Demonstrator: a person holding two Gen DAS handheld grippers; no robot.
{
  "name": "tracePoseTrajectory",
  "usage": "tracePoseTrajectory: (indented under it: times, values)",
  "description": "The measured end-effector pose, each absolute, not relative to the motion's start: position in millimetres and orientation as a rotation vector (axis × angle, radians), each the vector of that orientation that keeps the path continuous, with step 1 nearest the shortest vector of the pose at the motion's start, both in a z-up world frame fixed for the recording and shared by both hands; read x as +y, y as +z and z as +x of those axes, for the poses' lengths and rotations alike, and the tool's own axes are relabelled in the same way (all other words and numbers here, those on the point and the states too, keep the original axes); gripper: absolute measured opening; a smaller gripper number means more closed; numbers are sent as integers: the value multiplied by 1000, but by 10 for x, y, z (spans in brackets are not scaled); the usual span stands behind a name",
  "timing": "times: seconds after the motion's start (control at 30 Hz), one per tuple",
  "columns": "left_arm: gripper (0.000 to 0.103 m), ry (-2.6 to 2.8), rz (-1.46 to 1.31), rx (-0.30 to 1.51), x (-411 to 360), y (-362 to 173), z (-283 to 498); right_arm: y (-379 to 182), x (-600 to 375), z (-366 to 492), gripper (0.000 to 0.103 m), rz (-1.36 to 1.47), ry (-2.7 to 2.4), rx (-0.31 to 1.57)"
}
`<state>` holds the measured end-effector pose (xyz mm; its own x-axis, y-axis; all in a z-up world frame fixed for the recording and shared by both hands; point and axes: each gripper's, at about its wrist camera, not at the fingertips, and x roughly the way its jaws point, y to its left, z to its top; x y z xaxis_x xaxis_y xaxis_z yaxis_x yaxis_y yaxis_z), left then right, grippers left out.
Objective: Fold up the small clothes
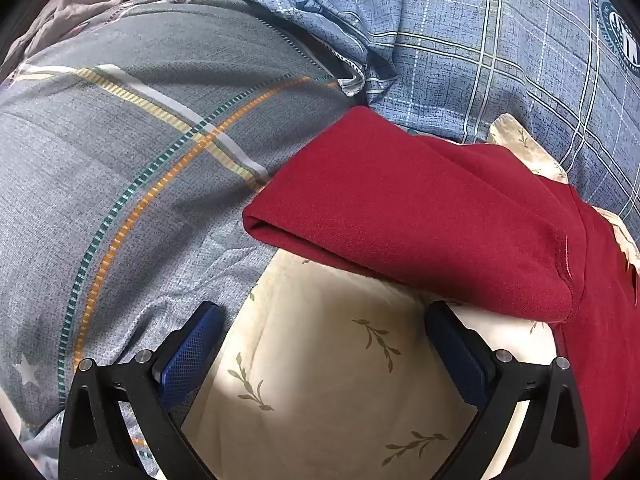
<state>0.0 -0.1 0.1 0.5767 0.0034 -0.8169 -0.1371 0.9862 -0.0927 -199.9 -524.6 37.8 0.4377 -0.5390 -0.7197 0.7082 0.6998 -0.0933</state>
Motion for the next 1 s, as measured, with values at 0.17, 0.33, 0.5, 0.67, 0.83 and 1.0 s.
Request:
tracePoseTrajectory:
  times: [0.17,0.33,0.5,0.67,0.83,1.0]
  values:
    - [102,84,-149,953,-7,4,0,378,-5247,-2000,103,237,-784,800]
    - [102,83,-152,954,-2,2,3,378,-5247,-2002,103,237,-784,799]
    - [102,87,-156,972,15,12,-39,378,-5247,-2003,103,237,-784,799]
    - [102,73,-160,980,-7,110,-213,329,-5243,-2051,103,239,-787,798]
    - [97,57,-142,948,-70,251,-360,342,-5247,-2083,103,251,-773,814]
    - [97,-30,-73,885,-267,445,-644,475,-4935,-2419,103,259,-703,862]
